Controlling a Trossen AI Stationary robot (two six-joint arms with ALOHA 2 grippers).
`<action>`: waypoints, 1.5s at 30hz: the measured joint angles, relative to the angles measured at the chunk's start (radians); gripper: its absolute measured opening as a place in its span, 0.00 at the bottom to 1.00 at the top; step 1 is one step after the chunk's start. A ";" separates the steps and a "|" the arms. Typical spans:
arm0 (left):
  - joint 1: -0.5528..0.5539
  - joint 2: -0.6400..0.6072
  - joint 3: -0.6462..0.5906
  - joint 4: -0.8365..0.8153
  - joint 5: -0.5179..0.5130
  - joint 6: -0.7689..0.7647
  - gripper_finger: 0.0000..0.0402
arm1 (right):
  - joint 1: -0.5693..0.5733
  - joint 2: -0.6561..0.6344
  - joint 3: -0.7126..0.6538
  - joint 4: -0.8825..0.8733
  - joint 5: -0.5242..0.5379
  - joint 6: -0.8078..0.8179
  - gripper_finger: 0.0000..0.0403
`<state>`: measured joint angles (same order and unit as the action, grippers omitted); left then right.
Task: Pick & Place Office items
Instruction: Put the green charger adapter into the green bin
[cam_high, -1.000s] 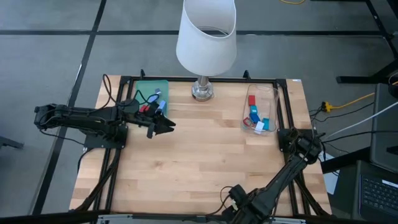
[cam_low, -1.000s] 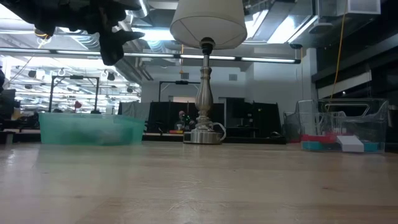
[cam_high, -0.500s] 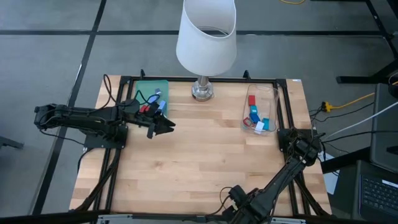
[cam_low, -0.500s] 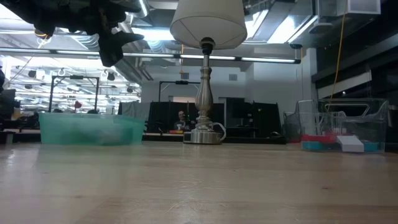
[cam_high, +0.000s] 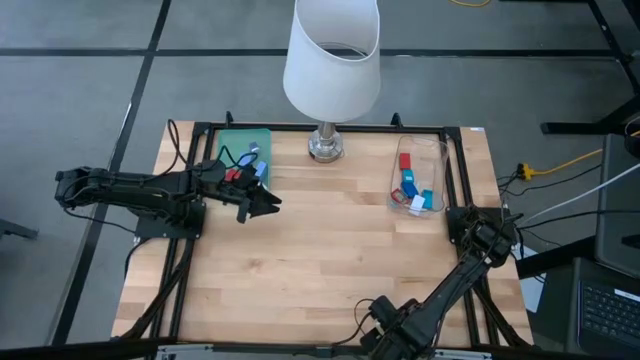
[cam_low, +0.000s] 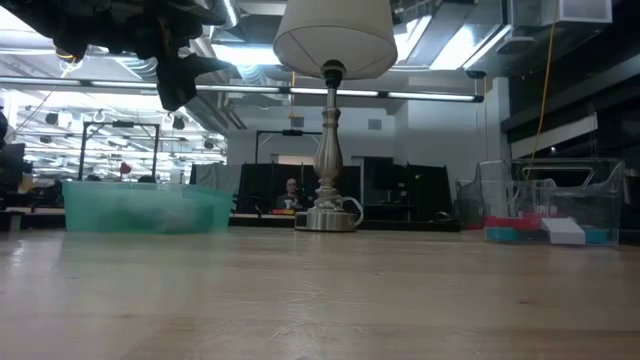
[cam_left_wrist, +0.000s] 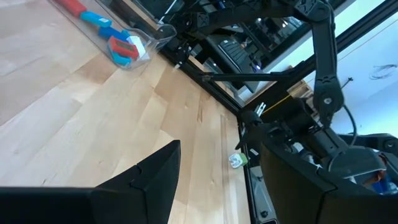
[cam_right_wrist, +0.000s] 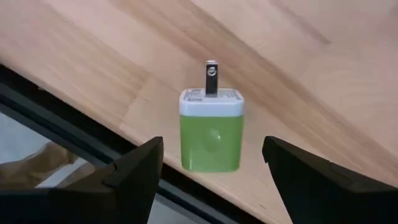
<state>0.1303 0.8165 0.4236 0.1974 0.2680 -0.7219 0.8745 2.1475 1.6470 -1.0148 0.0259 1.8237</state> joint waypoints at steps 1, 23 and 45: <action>0.000 0.000 0.000 0.000 0.000 0.000 0.53 | 0.000 0.000 -0.017 0.022 -0.006 -0.002 0.71; 0.025 -0.004 0.000 0.157 -0.006 0.005 0.53 | -0.047 -0.003 -0.112 0.119 -0.015 -0.110 0.37; 0.589 -0.334 0.000 0.121 0.048 0.093 0.43 | -0.475 -0.105 -0.114 0.683 0.273 -0.787 0.37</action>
<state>0.7190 0.4827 0.4232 0.3184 0.3164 -0.6293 0.3993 2.0422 1.5330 -0.3314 0.2993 1.0363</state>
